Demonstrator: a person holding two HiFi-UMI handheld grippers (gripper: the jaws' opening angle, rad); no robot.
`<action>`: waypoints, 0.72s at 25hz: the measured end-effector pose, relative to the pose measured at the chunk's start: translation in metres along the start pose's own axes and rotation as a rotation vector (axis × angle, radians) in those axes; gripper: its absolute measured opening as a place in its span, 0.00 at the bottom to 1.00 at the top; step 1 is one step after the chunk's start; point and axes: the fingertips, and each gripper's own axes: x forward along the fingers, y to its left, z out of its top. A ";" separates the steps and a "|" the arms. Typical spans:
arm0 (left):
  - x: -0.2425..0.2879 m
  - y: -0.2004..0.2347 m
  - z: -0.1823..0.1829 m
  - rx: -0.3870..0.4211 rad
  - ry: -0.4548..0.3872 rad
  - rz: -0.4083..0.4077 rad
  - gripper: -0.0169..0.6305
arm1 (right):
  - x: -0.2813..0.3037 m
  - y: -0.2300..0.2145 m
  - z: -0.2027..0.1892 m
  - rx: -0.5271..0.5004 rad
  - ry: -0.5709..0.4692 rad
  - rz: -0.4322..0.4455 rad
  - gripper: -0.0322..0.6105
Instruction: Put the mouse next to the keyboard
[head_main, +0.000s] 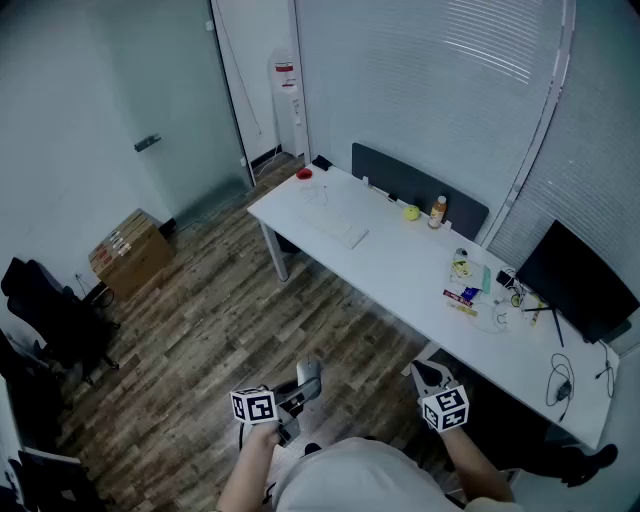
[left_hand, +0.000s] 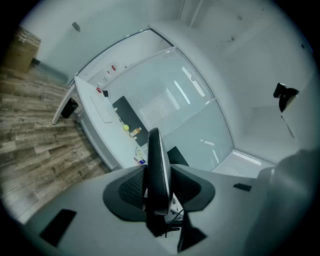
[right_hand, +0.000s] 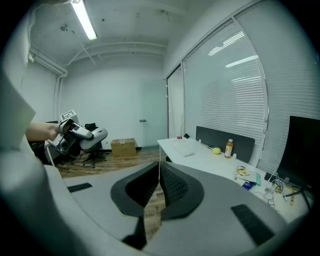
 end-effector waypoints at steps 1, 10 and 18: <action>0.001 0.001 0.001 0.000 0.000 0.000 0.26 | 0.001 -0.001 0.000 0.000 0.000 0.000 0.10; 0.003 0.002 0.001 0.000 0.003 0.008 0.26 | 0.004 -0.002 -0.001 0.001 0.000 0.005 0.10; 0.016 -0.001 -0.001 0.002 0.002 0.016 0.26 | 0.007 -0.010 -0.001 0.009 -0.004 0.011 0.10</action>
